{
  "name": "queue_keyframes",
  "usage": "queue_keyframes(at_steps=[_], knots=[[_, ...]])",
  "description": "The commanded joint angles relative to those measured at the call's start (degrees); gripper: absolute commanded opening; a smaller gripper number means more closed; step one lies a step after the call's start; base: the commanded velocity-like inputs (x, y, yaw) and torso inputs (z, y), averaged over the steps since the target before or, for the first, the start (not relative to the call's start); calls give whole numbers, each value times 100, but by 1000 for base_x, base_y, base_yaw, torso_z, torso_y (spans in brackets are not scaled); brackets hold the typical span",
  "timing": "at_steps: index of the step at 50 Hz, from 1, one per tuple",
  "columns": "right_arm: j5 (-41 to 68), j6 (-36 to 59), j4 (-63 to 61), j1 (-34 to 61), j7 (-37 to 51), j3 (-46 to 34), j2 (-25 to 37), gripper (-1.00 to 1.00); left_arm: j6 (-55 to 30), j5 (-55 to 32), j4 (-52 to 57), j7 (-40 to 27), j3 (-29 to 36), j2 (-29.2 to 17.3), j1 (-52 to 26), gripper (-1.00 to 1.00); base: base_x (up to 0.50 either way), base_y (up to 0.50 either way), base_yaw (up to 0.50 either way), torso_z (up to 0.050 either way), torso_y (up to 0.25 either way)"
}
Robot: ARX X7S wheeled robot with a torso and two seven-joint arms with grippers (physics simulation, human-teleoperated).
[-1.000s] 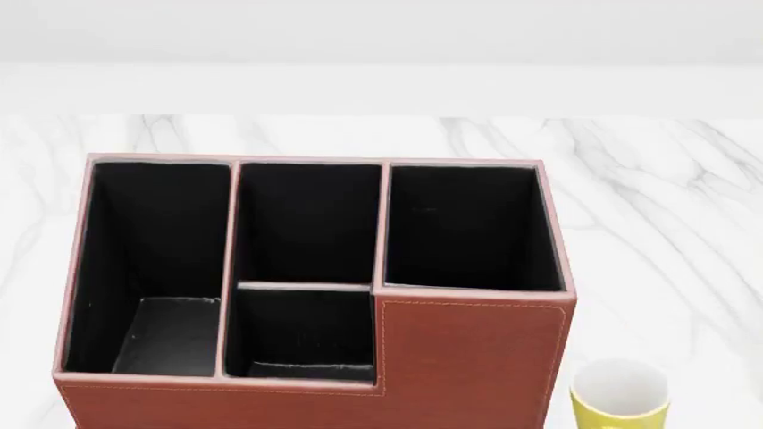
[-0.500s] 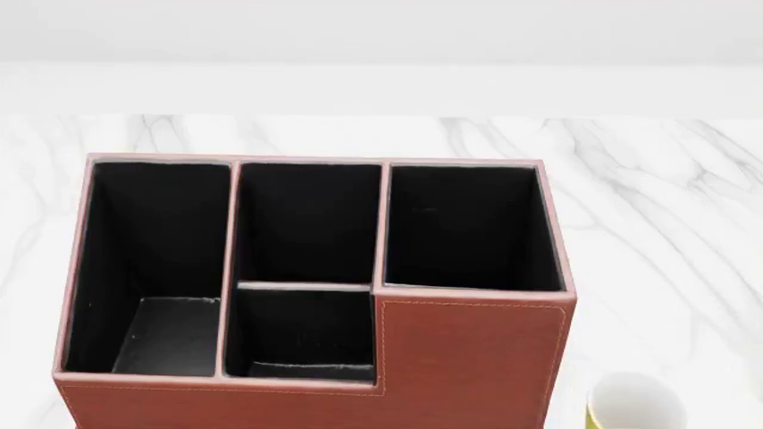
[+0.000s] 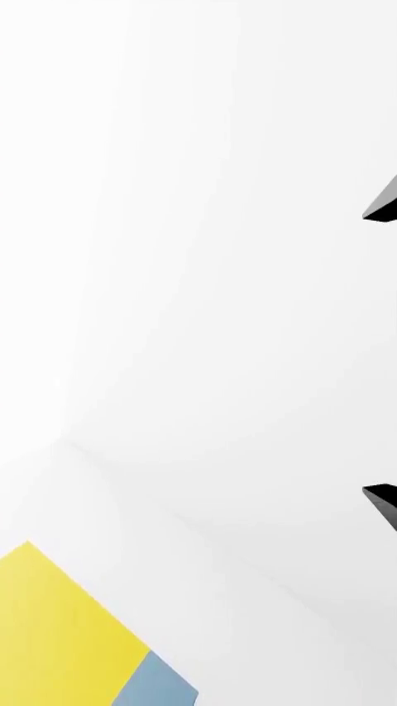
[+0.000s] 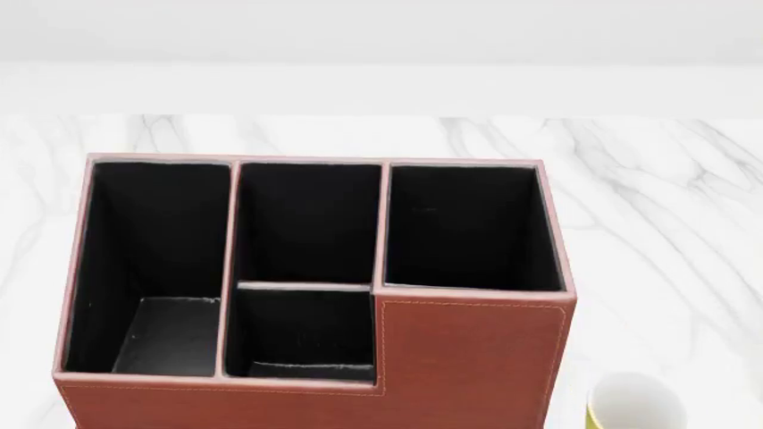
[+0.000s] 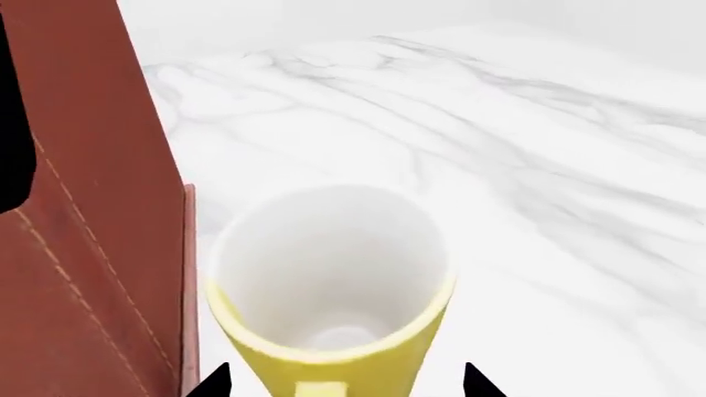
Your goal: Pick up the yellow and white mug and place it to the right of the caddy.
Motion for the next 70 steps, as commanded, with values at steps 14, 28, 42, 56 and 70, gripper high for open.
queue_keyframes(at_steps=[14, 28, 42, 56, 70], knots=[[-438, -18, -800, -175, 682, -65, 427, 100, 3, 4, 0, 0, 8, 0, 10, 100, 0, 0, 0, 0, 0], [-940, -240, -1547, -171, 981, -24, 813, 100, -19, 41, 0, 3, 70, 0, 0, 100, 0, 0, 0, 0, 0], [-1255, -357, -2496, -193, 1457, 115, 1401, 100, 8, -51, 0, 2, -24, 0, 26, 100, 0, 0, 0, 0, 0], [-1417, -453, -2965, -247, 1698, 221, 1690, 100, -10, -19, 0, 2, 10, 0, 12, 100, 0, 0, 0, 0, 0], [-1927, -191, -4094, -124, 2257, 321, 2233, 100, -14, 7, 0, 2, 35, 0, 6, 100, 0, 0, 0, 0, 0]])
